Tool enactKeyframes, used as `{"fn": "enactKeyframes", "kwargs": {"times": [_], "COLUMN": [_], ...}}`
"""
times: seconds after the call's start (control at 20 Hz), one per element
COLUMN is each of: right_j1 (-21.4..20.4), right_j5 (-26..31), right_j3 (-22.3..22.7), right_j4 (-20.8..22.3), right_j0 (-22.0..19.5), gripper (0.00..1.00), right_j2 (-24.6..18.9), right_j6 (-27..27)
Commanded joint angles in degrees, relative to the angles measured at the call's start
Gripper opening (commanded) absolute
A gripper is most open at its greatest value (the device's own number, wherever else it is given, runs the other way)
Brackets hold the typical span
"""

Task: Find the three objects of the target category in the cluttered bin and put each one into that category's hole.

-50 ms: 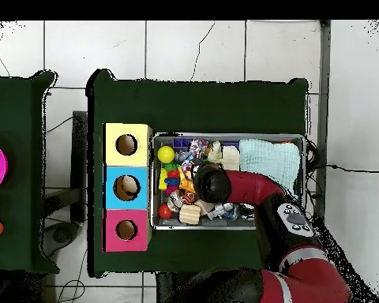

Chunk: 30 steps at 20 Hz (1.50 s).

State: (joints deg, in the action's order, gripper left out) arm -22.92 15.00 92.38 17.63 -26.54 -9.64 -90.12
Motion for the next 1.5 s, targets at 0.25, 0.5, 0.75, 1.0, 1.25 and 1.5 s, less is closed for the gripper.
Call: {"fn": "enactKeyframes", "kwargs": {"times": [0.25,0.5,0.75,1.0,1.25,1.5], "right_j1": [4.10,4.64,5.48,8.36,5.98,4.99], "right_j5": [2.01,2.05,-1.42,-8.39,-12.66,-13.68], "right_j3": [-6.26,-6.87,-6.01,-6.11,-3.91,-1.37], "right_j4": [3.75,5.07,6.02,6.29,4.56,1.93], "right_j0": [-5.62,-7.17,-6.59,-3.28,3.13,5.56], "gripper": [1.00,1.00,1.00,1.00,1.00,1.00], "right_j2": [-8.57,-9.90,-9.53,-6.90,-0.75,2.09], "right_j6": [4.48,4.64,1.21,-4.87,-10.64,-12.32]}}
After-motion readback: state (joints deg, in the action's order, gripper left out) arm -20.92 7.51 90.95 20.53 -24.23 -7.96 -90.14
